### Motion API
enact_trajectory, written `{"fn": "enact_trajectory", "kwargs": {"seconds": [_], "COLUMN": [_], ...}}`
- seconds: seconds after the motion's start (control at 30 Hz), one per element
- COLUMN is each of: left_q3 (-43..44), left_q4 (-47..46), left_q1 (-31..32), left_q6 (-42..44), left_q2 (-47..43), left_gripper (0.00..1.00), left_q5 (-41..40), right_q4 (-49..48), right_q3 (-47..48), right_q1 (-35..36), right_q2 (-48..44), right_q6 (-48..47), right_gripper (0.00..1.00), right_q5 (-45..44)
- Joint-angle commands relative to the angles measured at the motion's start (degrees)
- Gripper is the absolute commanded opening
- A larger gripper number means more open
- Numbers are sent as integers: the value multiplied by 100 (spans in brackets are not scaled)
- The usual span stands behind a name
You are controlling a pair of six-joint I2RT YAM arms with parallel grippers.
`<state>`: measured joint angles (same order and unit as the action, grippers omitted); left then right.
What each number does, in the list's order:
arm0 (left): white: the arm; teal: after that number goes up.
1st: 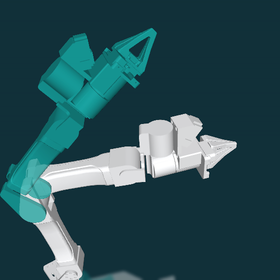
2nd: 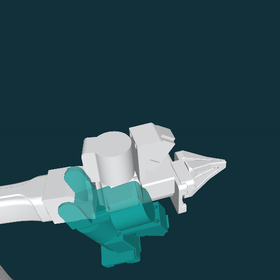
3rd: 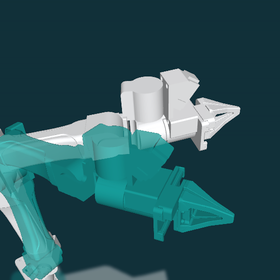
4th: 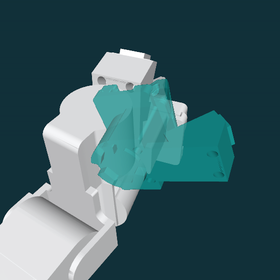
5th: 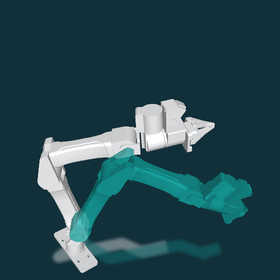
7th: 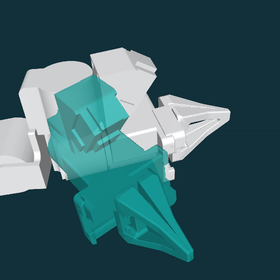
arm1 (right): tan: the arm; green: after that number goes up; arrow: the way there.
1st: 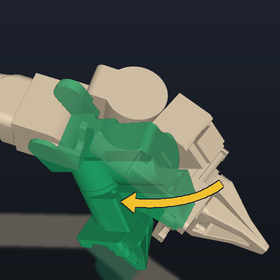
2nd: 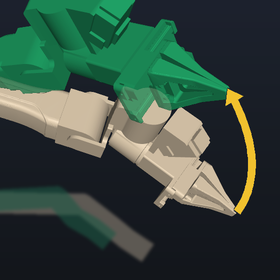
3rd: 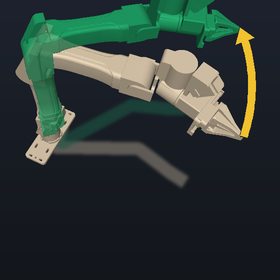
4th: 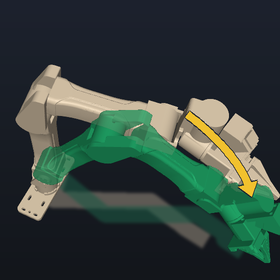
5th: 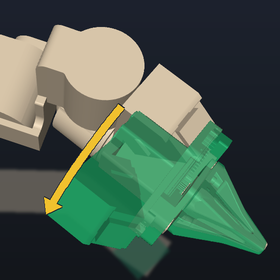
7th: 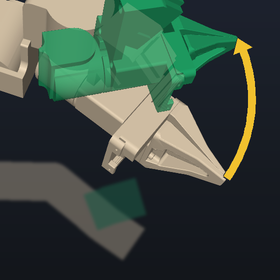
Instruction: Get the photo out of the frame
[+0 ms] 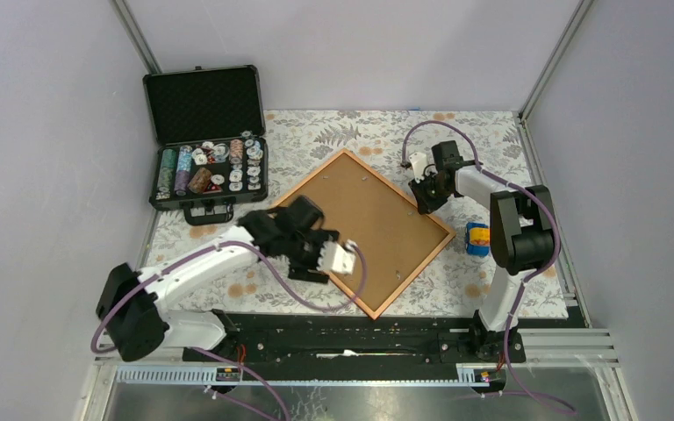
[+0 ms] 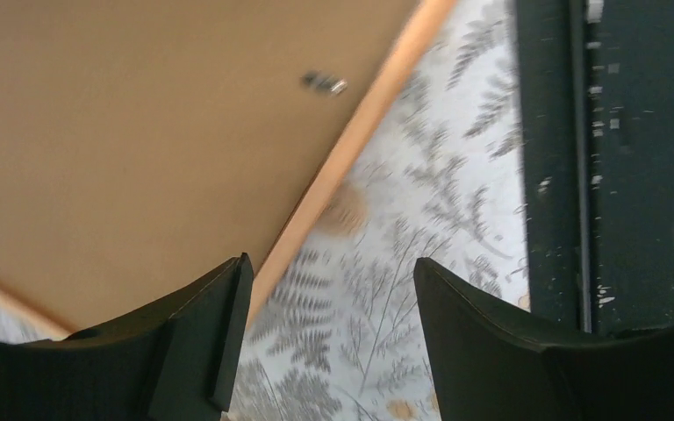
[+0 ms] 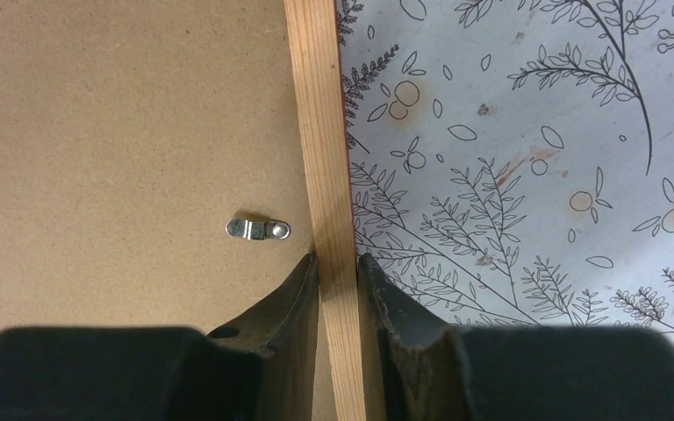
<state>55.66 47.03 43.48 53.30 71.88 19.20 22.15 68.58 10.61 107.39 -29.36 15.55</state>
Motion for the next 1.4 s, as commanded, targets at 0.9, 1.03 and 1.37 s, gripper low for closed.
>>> {"fn": "enact_trajectory", "kwargs": {"seconds": [0.9, 1.03, 1.37], "left_q3": [318, 705, 1304], "left_q4": [-1185, -754, -45], "left_q1": [2604, 2587, 2478], "left_q6": [250, -7, -70], "left_q2": [2604, 2467, 2200], "left_gripper": [8, 0, 0], "left_q5": [-1060, -806, -683], "right_q4": [50, 175, 1012], "right_q3": [287, 393, 1231], "right_q1": [17, 18, -53], "right_q2": [30, -172, -926], "right_q6": [80, 100, 141], "right_gripper": [28, 34, 72], "right_q5": [118, 167, 717]}}
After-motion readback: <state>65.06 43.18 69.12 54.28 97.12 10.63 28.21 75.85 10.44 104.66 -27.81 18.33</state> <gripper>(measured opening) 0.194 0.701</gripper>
